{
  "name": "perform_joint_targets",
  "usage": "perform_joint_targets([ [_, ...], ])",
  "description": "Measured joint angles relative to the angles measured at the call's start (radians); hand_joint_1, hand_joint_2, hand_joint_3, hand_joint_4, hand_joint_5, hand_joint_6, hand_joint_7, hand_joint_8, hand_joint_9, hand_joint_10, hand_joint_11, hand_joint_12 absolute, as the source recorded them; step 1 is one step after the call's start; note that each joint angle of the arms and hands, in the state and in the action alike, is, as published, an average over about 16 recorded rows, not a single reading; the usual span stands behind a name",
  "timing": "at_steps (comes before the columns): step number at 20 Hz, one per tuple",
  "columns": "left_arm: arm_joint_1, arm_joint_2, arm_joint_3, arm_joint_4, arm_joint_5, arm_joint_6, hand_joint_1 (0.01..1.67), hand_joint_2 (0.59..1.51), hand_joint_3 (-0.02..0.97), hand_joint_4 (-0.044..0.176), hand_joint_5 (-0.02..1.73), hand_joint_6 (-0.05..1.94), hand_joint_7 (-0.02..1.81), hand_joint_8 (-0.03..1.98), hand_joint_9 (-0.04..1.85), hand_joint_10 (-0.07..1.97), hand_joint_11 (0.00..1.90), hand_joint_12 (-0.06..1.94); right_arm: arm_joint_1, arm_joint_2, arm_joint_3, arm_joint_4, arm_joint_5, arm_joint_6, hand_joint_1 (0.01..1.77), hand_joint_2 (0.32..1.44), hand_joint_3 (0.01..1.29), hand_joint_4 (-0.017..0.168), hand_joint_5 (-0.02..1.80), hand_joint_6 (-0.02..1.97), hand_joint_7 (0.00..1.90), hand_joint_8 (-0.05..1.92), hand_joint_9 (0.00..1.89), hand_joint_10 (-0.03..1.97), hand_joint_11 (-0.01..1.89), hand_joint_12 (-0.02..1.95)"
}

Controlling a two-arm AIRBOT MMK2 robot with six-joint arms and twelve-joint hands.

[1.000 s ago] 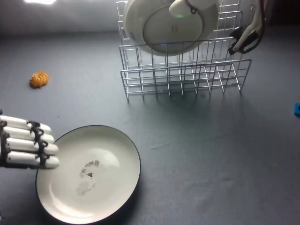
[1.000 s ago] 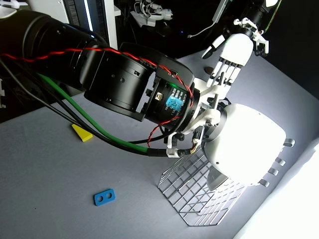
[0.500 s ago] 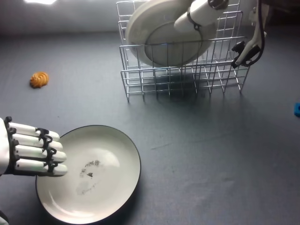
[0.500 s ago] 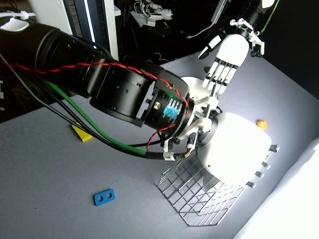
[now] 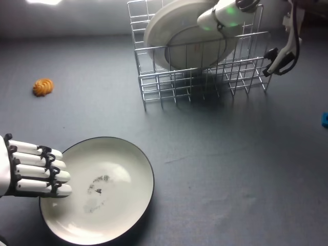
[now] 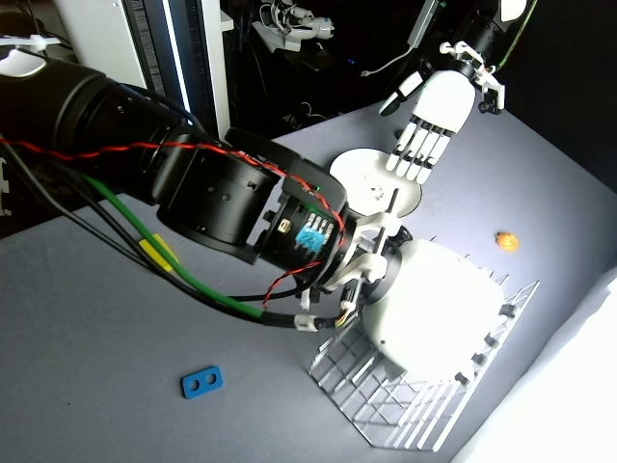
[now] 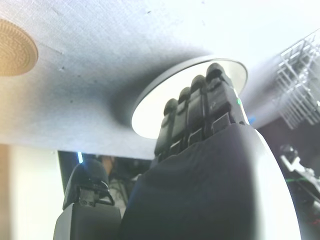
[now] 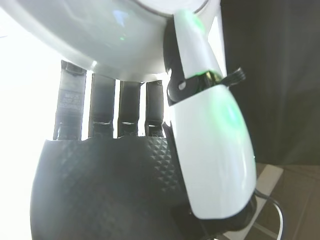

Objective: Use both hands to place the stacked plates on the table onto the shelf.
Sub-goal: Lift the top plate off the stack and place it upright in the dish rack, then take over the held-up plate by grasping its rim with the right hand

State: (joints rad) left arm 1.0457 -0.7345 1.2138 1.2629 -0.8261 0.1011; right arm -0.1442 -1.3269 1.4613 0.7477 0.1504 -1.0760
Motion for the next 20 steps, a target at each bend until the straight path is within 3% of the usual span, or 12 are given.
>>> perform_joint_targets([
  [6,0.043,-0.012,0.007,-0.049,0.009,0.001,0.02,1.167,0.021,0.001,0.02,0.02,0.02,-0.01,0.02,0.01,0.02,-0.01,-0.007,0.014,-0.009,0.0,0.007,0.001,1.16,1.17,0.01,-0.004,0.73,1.22,0.86,0.66,0.85,0.41,0.55,1.32],
  [14,0.116,-0.028,0.027,-0.129,0.016,0.003,0.02,1.164,0.021,-0.002,0.01,0.01,0.02,-0.01,0.02,0.01,0.01,-0.03,0.007,0.028,-0.022,-0.018,0.007,0.001,1.06,1.14,0.01,-0.005,0.73,0.66,0.89,0.1,0.82,0.24,0.41,1.3],
  [20,0.158,-0.035,0.039,-0.171,0.014,0.003,0.02,1.164,0.021,-0.003,0.01,0.0,0.02,-0.01,0.02,0.01,0.01,-0.03,0.046,0.042,-0.041,-0.077,0.004,0.001,0.99,1.09,0.01,-0.004,0.72,0.21,0.84,0.03,0.75,0.15,0.28,1.25],
])
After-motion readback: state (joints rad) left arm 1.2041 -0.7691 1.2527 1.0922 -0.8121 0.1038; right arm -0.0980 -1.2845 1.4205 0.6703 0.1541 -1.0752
